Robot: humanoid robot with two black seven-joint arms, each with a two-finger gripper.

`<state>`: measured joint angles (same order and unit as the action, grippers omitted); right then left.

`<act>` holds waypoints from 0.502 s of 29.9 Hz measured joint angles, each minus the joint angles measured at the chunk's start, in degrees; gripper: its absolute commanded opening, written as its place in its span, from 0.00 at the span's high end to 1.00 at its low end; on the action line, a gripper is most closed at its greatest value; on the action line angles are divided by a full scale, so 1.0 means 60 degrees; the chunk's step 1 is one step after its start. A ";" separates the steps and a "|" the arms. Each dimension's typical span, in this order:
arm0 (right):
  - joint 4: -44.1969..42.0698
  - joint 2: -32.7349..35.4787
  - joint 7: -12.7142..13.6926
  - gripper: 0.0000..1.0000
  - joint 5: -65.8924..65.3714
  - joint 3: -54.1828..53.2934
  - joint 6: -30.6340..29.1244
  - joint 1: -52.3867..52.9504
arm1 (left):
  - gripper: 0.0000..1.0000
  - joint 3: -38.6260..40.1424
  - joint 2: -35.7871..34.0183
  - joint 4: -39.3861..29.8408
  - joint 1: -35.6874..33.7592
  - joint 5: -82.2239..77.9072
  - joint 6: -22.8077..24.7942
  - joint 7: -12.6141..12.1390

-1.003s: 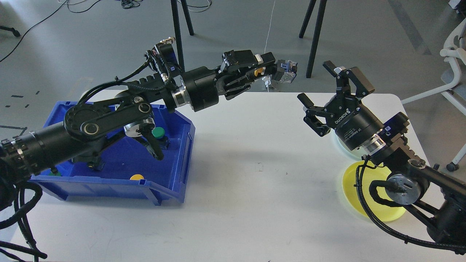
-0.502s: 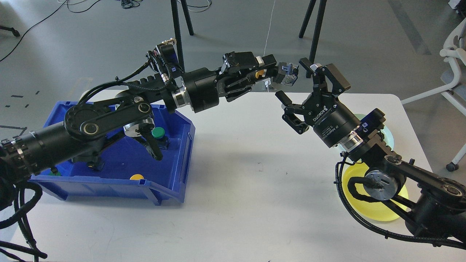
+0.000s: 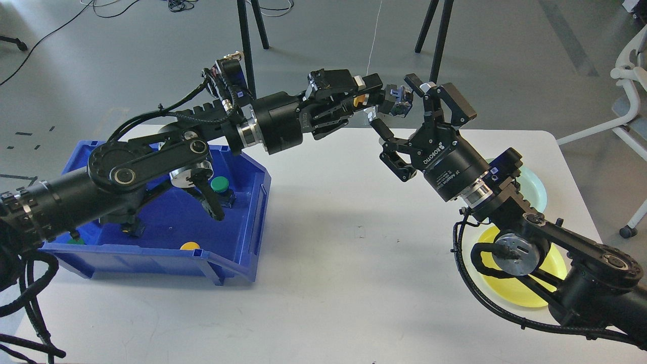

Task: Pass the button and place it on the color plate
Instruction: 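Grasp the yellow button from the left gripper with the right gripper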

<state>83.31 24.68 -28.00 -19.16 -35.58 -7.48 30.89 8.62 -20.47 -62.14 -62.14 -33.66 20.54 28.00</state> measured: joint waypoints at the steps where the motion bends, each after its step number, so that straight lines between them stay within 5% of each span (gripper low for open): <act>1: 0.0001 -0.0002 0.0000 0.20 0.0000 0.0000 0.0001 -0.0003 | 0.90 0.0000 0.0000 0.0000 0.0000 0.0000 0.0001 0.0000; 15: 0.0056 -0.0011 0.0000 0.26 0.0029 -0.0033 -0.0046 0.0000 | 0.90 0.0000 0.0012 0.0013 -0.0016 0.0014 -0.0005 0.0000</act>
<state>83.65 24.61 -28.00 -18.98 -35.78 -7.76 30.89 8.62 -20.40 -62.06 -62.24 -33.57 20.51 28.00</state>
